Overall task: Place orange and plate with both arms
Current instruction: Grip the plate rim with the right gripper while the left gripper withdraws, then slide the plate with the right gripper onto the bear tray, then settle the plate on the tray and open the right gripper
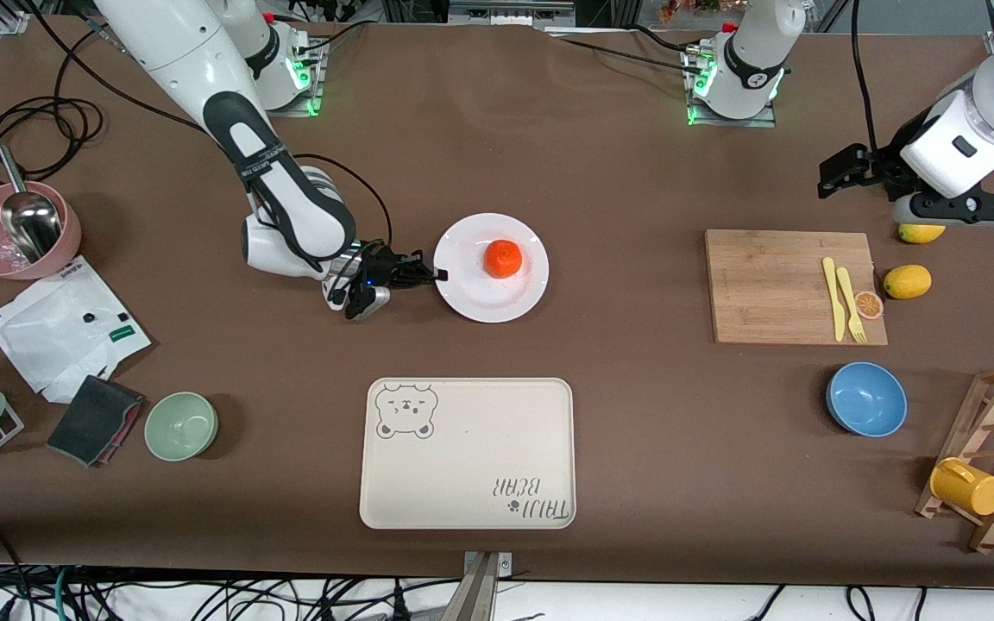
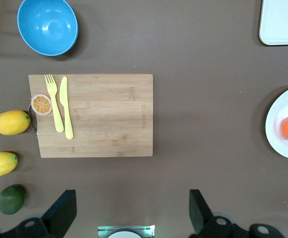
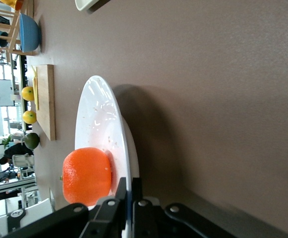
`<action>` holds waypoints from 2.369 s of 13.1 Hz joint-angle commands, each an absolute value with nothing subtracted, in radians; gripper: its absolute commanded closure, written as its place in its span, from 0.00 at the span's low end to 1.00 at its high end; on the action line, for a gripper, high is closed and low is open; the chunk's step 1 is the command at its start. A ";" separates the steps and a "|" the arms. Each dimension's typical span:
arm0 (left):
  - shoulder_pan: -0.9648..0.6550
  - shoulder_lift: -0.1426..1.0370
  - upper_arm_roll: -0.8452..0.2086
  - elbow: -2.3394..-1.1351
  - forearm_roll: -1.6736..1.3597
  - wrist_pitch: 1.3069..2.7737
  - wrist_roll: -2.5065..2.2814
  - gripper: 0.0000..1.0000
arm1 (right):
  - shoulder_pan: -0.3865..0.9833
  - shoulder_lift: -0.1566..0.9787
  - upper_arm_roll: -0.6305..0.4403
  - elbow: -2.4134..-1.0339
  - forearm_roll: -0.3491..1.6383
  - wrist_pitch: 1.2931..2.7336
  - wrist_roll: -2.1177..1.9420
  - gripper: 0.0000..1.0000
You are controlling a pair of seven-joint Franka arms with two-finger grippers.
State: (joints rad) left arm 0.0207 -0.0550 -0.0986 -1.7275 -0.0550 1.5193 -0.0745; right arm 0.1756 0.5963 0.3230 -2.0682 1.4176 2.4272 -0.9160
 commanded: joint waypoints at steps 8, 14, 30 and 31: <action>0.032 -0.054 -0.098 -1.710 -0.061 1.488 -0.075 0.00 | 0.152 0.604 0.330 -1.912 1.532 2.387 -0.853 1.00; 0.034 -0.052 -0.098 -1.710 -0.061 1.488 -0.075 0.00 | 0.152 0.719 0.261 -1.653 1.519 2.396 -0.756 1.00; 0.032 -0.052 -0.100 -1.709 -0.061 1.488 -0.077 0.00 | 0.163 1.107 0.210 -1.215 1.491 2.434 -0.755 1.00; 0.032 -0.052 -0.100 -1.709 -0.061 1.488 -0.077 0.00 | 0.163 1.111 0.210 -1.215 1.491 2.434 -0.756 1.00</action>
